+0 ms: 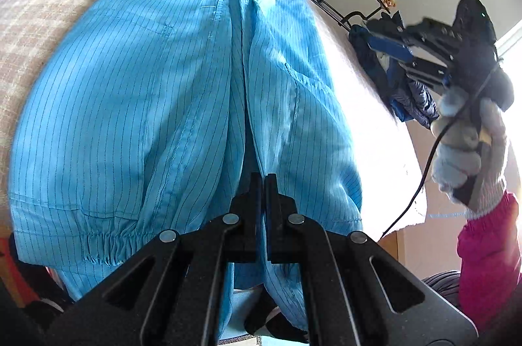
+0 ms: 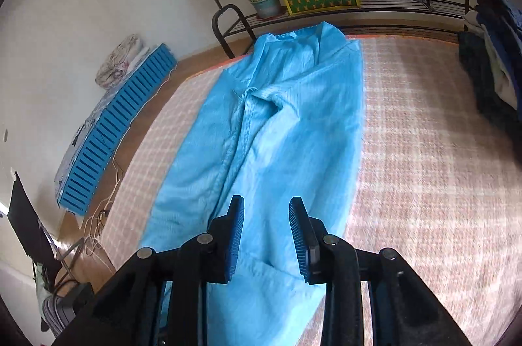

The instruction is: Fold large clothes

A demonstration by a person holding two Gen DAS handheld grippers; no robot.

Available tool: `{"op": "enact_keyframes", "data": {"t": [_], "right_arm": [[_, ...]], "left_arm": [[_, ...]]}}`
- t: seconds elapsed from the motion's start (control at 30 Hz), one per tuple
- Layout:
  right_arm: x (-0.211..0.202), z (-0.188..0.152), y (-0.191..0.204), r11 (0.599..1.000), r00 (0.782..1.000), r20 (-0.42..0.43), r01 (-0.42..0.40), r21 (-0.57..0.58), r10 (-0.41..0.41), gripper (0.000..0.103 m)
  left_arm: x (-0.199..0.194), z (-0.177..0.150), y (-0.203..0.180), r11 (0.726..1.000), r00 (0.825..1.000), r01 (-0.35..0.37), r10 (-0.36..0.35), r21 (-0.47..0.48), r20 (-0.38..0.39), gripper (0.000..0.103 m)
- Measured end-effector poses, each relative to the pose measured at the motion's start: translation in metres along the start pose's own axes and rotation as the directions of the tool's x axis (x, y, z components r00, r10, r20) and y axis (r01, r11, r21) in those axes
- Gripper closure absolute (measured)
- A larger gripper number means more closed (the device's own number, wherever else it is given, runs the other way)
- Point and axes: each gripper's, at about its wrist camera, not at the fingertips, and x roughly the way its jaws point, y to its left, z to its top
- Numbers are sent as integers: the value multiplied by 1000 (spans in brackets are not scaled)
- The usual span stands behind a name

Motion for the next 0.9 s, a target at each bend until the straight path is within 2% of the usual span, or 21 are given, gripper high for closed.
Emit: {"op": "enact_keyframes", "data": {"t": [0.07, 0.13, 0.23, 0.37, 0.5, 0.63, 0.73, 0.8, 0.87, 0.9], "right_arm": [[-12, -20, -4, 1000, 1000, -18, 25, -18, -25, 72], [-20, -45, -9, 1000, 999, -36, 13, -6, -13, 71], [-19, -79, -16, 999, 997, -78, 9, 36, -6, 64], [-16, -110, -7, 1000, 997, -76, 26, 6, -26, 67], [-17, -133, 14, 997, 999, -46, 21, -74, -24, 71], [1, -151, 31, 990, 996, -88, 19, -139, -31, 72], [25, -159, 38, 980, 987, -138, 61, -190, -88, 72], [22, -159, 43, 972, 985, -131, 82, -220, -113, 73], [6, -158, 42, 981, 992, -111, 43, -187, -64, 73], [-4, -158, 40, 986, 995, -95, 28, -165, -45, 72]], "left_arm": [[4, 3, 0, 1000, 1000, -13, 13, 11, -5, 103], [7, 2, 0, 999, 1000, -30, 30, 26, -7, 103], [8, 1, -4, 996, 998, -56, 57, 65, -6, 103], [0, 0, -9, 992, 997, -77, 79, 102, -17, 103], [-31, 1, -8, 987, 998, -52, 54, 154, -9, 92], [-66, 16, 14, 981, 995, -98, 92, 167, 41, 79], [-78, 33, 38, 971, 984, -175, 169, 164, 50, 79], [-84, 41, 54, 969, 981, -192, 188, 158, 44, 79], [-89, 45, 70, 967, 978, -208, 204, 149, 42, 77], [-91, 47, 78, 967, 977, -212, 209, 142, 43, 73]]}}
